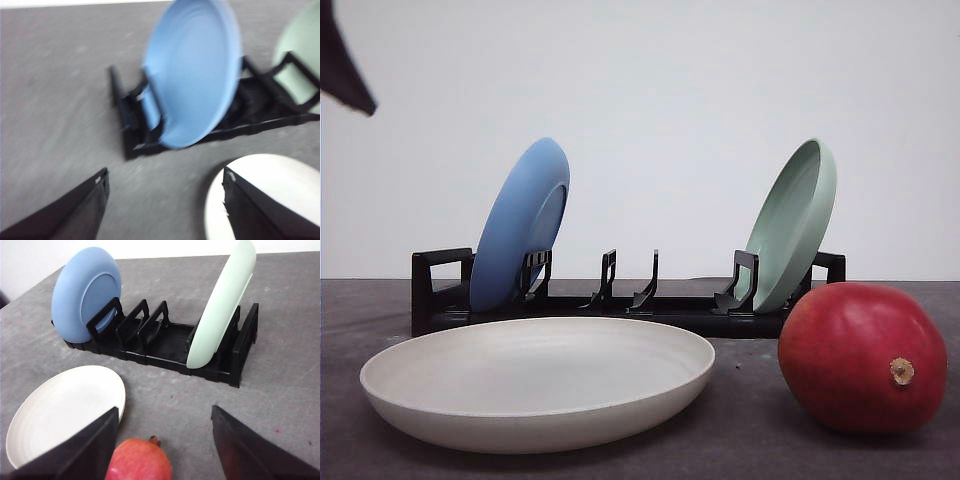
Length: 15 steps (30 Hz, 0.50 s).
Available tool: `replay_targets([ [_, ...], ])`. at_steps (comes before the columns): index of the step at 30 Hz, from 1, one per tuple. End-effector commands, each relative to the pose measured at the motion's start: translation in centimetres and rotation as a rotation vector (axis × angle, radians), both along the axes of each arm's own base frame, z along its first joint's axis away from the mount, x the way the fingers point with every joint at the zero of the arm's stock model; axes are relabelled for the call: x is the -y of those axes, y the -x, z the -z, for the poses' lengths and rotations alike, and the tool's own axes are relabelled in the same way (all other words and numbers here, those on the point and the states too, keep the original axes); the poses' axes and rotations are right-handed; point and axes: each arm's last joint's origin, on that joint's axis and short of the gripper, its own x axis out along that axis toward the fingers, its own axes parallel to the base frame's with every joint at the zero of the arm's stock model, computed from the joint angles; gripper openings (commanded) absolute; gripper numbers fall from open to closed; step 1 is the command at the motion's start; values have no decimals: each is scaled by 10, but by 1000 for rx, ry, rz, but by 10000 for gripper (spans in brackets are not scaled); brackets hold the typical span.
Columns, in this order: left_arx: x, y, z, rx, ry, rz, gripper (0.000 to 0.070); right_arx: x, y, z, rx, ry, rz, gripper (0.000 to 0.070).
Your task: Place pomegranate in white plate
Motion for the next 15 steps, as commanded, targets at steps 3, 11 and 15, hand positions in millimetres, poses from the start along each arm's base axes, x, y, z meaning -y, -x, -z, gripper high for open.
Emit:
replay_targets([
  [3, -6, 5, 10, 3, 11, 1, 433, -1, 2, -5, 1, -24, -46, 371],
  [11, -13, 10, 21, 10, 27, -33, 433, -3, 4, -1, -80, -80, -81, 371],
  [15, -13, 10, 20, 15, 28, -33, 433, -5, 2, -3, -167, -134, -88, 371],
])
